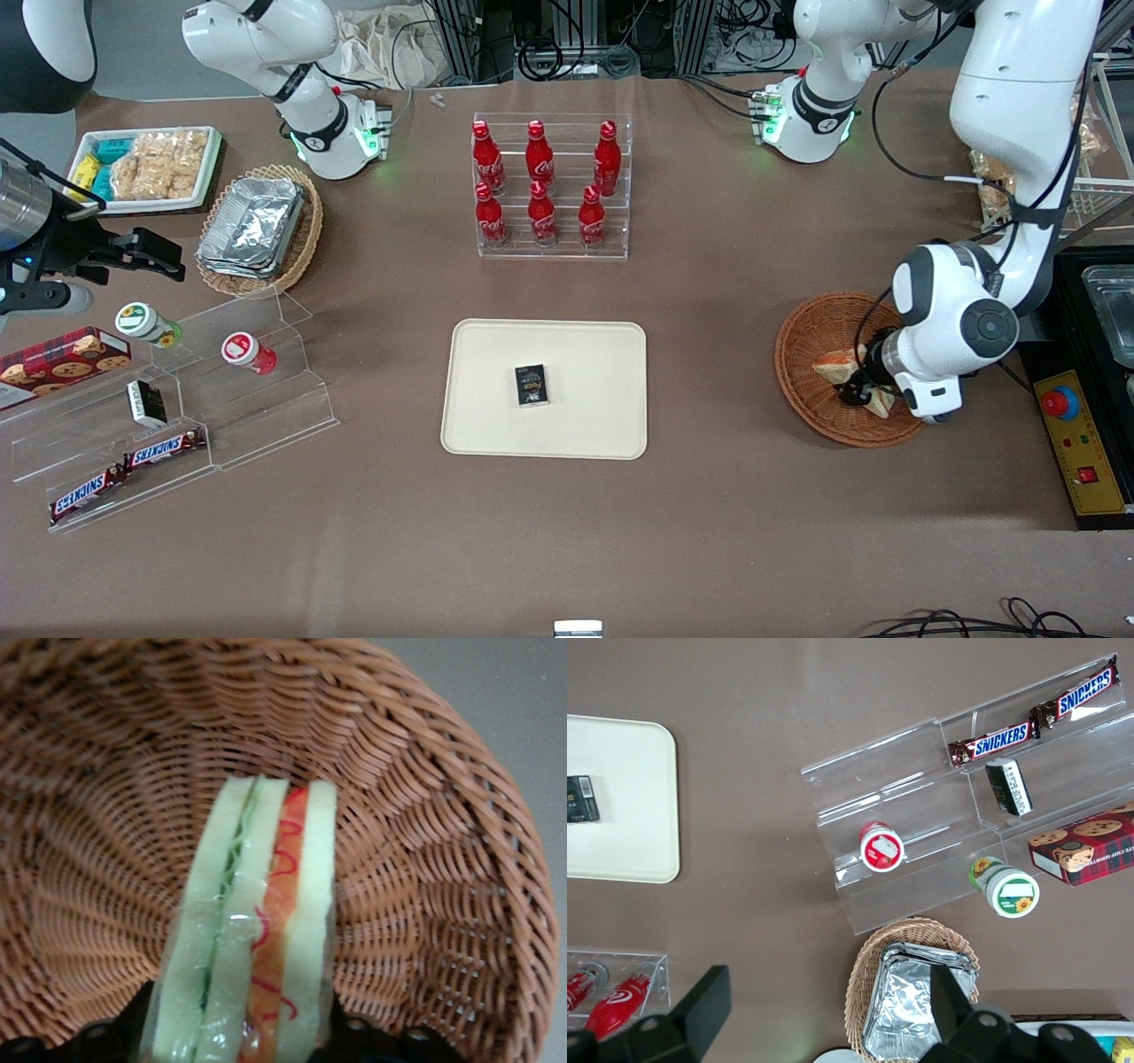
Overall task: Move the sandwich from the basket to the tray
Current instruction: 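Lower the left gripper and close it on the sandwich, then lift the sandwich out of the basket with the left gripper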
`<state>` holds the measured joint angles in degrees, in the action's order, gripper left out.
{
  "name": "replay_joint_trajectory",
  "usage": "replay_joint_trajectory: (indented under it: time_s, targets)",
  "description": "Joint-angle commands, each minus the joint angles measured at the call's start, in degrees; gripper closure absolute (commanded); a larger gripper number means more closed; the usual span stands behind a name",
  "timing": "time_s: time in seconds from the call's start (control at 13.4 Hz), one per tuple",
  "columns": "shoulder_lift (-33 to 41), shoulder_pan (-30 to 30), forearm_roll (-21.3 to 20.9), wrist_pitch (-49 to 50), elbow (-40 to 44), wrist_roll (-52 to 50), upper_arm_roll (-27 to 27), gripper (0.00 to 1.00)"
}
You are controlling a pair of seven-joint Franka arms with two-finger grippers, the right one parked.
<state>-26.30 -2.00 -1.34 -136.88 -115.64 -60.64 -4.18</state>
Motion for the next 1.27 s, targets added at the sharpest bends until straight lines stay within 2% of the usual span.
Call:
replay_joint_trajectory:
  time_s: [0.0, 0.15, 0.37, 0.52, 0.74, 0.89, 1.12, 1.19]
  targets:
    - [-1.04, 1.03, -0.51, 0.12, 1.73, -2.47, 0.22, 1.00]
    - [0.01, 0.94, -0.60, 2.47, 1.91, -1.68, 0.22, 1.00]
    - [2.64, 0.50, -2.09, 12.82, 6.28, 0.25, 0.22, 1.00]
    - [4.23, 0.50, -2.01, 21.69, 11.46, 3.23, 0.13, 1.00]
    - [4.33, 1.12, -1.04, 36.46, 24.45, 3.60, -0.74, 1.00]
    - [3.71, 0.94, -0.51, 43.95, 32.28, 4.47, -4.16, 1.00]
    - [2.92, 1.12, -0.42, 44.33, 36.70, 14.82, -11.79, 1.00]
    - [1.79, 1.29, -0.51, 44.41, 38.54, 15.02, -15.21, 1.00]
